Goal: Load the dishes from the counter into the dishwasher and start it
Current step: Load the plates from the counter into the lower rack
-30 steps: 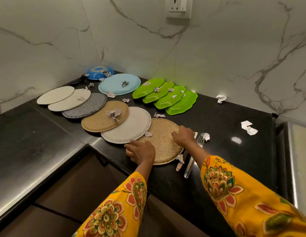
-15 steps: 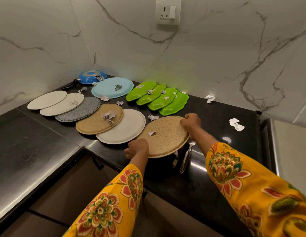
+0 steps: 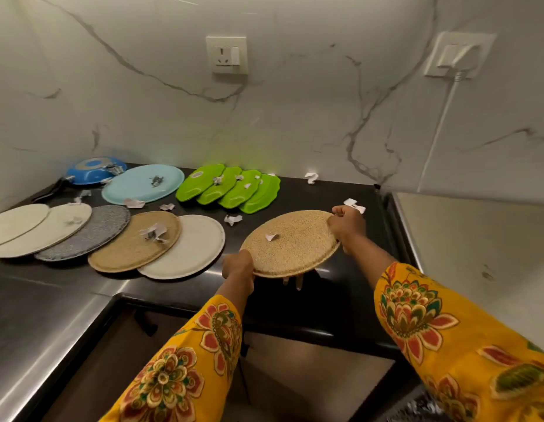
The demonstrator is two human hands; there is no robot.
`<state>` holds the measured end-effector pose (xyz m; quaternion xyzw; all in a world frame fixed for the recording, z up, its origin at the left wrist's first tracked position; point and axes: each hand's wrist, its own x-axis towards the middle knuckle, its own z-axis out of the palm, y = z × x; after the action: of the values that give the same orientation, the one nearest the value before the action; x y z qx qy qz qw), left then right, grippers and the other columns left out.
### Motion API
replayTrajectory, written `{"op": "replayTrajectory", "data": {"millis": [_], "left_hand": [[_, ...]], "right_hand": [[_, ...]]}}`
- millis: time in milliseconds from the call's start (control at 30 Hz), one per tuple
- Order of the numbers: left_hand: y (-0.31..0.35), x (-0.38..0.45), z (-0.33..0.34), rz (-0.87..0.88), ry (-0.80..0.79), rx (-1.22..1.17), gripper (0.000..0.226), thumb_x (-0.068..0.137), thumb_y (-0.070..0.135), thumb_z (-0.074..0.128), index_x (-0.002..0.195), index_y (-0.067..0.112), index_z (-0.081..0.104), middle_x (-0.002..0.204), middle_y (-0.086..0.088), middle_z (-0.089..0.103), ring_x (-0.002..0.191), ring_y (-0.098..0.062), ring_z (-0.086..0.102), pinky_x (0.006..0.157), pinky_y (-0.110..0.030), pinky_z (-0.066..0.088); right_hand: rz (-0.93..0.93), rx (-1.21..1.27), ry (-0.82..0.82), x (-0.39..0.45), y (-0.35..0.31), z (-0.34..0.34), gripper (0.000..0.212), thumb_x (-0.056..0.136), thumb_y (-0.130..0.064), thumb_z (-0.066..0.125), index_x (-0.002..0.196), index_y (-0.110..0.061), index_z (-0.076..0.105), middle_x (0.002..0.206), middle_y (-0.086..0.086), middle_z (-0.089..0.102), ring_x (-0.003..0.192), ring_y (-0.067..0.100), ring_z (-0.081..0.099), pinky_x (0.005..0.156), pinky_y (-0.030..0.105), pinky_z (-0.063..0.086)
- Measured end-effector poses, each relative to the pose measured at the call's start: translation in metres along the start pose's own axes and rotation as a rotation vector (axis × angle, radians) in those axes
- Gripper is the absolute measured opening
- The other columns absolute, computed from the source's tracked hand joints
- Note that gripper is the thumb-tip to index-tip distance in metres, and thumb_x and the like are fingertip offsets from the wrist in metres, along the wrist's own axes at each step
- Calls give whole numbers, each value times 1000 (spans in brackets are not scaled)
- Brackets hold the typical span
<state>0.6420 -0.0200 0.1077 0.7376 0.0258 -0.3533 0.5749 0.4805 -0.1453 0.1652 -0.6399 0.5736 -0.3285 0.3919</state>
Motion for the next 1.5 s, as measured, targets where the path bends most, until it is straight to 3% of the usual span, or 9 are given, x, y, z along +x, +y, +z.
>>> {"op": "replayTrajectory", "data": {"millis": [367,567,700,800,900,1033,1133,1367,1500], "left_hand": [[-54,-87,35,25,-365,23,40,94,14,44,132,0,48,135,-20,51,121,-36,52,83,-36,45],[-94,-147,67,-68,-461,-43,15,97,13,47,85,6,51,91,-10,58,68,-19,54,69,-34,48],[-122,-185,90,8,-591,60,13,98,11,43,89,7,52,83,-7,52,65,-15,47,60,-28,41],[-145,-205,107,15,-694,137,16,97,9,39,93,6,54,86,-10,54,65,-17,49,59,-28,43],[-168,-225,126,-21,-796,193,22,96,8,36,85,9,54,82,-10,56,67,-20,53,58,-29,48],[-197,-253,149,-44,-908,245,19,99,11,33,91,11,50,94,-12,57,81,-25,57,68,-35,53],[-217,-276,162,-36,-949,282,22,101,11,31,103,9,53,98,-11,57,88,-26,56,73,-36,51],[-275,-315,193,-13,-1047,460,23,101,6,32,82,11,43,85,-8,47,84,-23,47,78,-37,42],[-308,-323,208,-14,-1042,567,15,102,9,33,97,7,47,89,-8,52,79,-20,49,76,-37,44]], "right_hand": [[204,-17,321,-108,95,-101,34,83,-7,57,117,-5,62,117,13,63,110,29,56,89,32,43],[343,-8,489,-160,139,-161,24,84,-13,60,106,-3,65,109,13,65,104,32,57,84,33,43],[402,11,570,-192,168,-201,12,81,-11,57,69,-11,56,69,15,50,70,25,47,62,31,32],[468,52,656,-212,192,-227,18,80,-9,56,61,-9,55,63,11,45,66,23,43,62,30,29],[529,89,724,-231,213,-251,22,84,-10,56,83,9,68,75,20,61,74,31,56,70,35,45],[610,172,855,-250,246,-280,18,82,-13,58,88,2,67,95,20,66,100,38,58,89,46,50],[660,226,909,-263,274,-300,6,82,-17,60,84,-14,64,91,6,59,97,27,55,87,38,48],[807,289,986,-291,338,-342,17,82,-21,58,92,-10,65,93,8,59,88,25,51,80,35,46],[882,313,1001,-300,375,-355,19,84,-22,59,94,-7,66,94,11,61,85,26,51,73,31,42]]}}
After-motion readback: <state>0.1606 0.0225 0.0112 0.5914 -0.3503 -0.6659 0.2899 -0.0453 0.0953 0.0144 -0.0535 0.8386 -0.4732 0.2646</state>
